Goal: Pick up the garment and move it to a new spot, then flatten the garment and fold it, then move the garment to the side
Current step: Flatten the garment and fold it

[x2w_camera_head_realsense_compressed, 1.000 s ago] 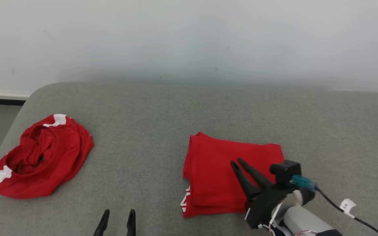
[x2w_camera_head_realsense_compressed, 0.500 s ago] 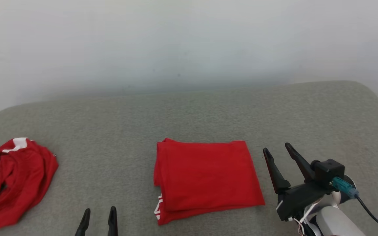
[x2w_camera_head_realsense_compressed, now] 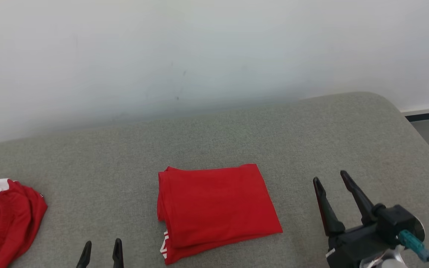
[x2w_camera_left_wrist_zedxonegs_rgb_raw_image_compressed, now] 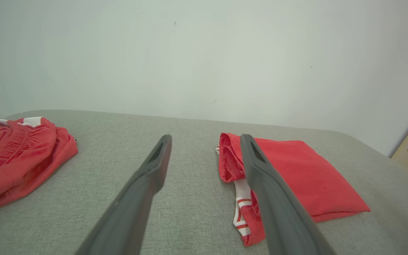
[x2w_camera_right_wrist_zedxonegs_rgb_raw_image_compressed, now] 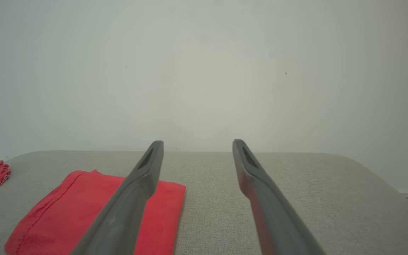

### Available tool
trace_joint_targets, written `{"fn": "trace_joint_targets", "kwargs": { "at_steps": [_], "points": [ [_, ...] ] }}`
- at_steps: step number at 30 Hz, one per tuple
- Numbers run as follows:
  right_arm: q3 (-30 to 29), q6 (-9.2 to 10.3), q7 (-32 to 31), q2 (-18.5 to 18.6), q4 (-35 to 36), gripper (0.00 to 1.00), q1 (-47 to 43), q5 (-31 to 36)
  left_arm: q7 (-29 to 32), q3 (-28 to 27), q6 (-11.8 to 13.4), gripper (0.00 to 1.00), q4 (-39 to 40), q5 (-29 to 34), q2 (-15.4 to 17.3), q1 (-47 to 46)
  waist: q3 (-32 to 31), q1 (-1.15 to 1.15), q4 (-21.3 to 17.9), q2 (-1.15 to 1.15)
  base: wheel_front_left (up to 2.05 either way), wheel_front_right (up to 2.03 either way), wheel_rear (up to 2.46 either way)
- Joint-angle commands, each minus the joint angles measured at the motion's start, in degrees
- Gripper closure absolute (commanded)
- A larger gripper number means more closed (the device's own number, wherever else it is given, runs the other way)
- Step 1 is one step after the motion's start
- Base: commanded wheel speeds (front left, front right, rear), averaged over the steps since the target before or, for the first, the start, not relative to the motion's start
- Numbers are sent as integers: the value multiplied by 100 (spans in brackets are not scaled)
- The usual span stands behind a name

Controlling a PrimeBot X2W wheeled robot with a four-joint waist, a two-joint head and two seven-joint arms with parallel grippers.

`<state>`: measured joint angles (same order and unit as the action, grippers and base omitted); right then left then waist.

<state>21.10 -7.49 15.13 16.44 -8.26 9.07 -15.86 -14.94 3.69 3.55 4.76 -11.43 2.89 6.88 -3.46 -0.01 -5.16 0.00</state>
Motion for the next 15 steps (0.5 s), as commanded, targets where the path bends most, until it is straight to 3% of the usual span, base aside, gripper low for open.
{"fn": "trace_joint_targets", "kwargs": {
  "at_steps": [1,15],
  "points": [
    [5,0,5,-23,52,0,-92,39,-29,-39,-9,0,35,44,1,52,-31,1,15,0,0,0,0],
    [-8,0,5,-271,507,0,-1196,328,-29,-121,-145,0,158,306,0,372,-299,1,121,0,0,0,0]
  ]
}}
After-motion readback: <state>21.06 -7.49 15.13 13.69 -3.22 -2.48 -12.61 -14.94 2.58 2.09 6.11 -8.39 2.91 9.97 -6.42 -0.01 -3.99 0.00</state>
